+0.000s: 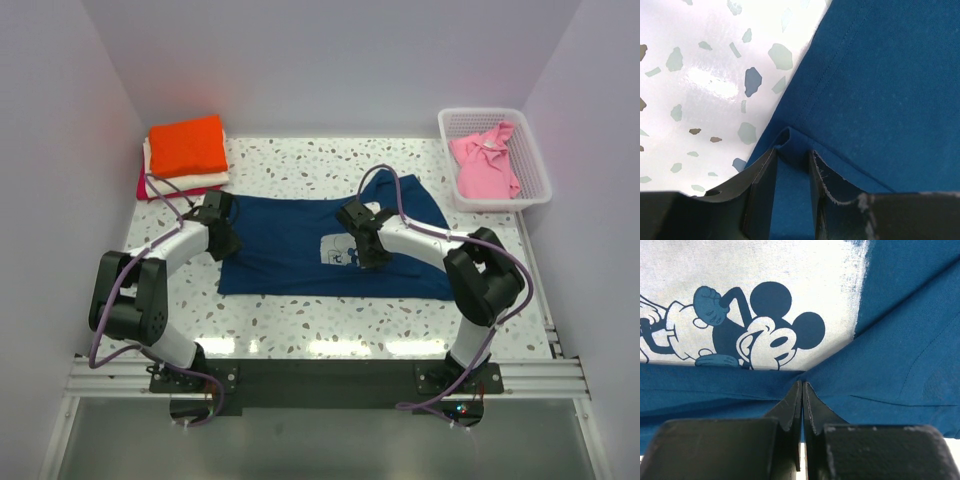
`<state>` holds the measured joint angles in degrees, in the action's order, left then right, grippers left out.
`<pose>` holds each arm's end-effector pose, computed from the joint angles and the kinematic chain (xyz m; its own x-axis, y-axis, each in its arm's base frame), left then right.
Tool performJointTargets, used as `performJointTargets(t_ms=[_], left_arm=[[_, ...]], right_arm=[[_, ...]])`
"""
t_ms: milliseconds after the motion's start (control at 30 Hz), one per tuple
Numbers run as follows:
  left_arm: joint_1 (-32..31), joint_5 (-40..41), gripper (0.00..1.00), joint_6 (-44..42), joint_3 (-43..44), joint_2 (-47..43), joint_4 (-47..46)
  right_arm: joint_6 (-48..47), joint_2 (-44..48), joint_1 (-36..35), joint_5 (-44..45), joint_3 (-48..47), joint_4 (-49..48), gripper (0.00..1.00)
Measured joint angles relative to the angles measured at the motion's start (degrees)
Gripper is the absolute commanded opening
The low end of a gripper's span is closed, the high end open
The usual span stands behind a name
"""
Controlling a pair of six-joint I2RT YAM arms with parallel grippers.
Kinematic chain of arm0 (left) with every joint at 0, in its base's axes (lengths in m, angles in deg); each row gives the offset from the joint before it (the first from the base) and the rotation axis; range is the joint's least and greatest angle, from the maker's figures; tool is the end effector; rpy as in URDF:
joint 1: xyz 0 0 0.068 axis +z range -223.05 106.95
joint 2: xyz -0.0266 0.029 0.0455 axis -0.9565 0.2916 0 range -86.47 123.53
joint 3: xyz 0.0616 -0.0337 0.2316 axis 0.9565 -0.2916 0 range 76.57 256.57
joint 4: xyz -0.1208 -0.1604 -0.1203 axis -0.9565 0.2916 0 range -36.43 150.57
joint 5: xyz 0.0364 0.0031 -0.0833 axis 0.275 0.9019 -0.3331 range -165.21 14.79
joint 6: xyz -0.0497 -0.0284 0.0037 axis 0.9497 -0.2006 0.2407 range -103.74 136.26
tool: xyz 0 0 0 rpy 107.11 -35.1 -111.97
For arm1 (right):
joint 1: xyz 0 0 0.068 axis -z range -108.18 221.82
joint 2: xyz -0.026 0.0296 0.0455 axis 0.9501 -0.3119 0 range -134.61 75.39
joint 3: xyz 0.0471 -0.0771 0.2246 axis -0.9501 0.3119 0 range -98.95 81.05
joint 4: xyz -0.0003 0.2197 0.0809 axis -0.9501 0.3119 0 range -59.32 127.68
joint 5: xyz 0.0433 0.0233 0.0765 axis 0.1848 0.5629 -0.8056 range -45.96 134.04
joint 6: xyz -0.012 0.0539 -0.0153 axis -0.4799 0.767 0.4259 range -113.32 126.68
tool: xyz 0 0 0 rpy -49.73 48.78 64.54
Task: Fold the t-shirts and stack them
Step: Fold the tshirt
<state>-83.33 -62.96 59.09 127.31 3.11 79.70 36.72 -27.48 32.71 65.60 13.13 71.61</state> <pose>0.2692 -0.0401 0.1541 -0.7123 -0.5459 -0.4412 -0.5429 0.8269 -0.1467 0.2499 0.1841 0.1570 -0.9103 -0.1402 -0.3895 -0.0711 0.9799 -0.1864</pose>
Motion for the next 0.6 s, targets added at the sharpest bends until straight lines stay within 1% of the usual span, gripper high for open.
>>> performJointTargets(t_ms=[67,133,167,233,367,600], left_arm=[[0.00,0.00,0.37,-0.02,0.04,0.00,0.00],[0.02,0.00,0.41,-0.13,0.07,0.00,0.00],[0.00,-0.02,0.43,-0.26,0.07,0.00,0.00],[0.00,-0.02,0.44,-0.44,0.07,0.00,0.00],[0.00,-0.02,0.44,-0.46,0.07,0.00,0.00],[0.00,-0.04,0.44,-0.46,0.07,0.04,0.00]], right_arm=[[0.33,0.02,0.00,0.00,0.00,0.20,0.12],[0.68,0.20,0.00,0.02,0.00,0.39,0.22],[0.79,0.31,0.00,0.00,0.00,0.44,0.30],[1.05,0.74,0.02,-0.04,0.00,0.48,0.34],[1.05,1.66,0.00,-0.11,0.00,0.42,0.46],[1.07,1.70,0.00,-0.04,0.15,0.39,0.45]])
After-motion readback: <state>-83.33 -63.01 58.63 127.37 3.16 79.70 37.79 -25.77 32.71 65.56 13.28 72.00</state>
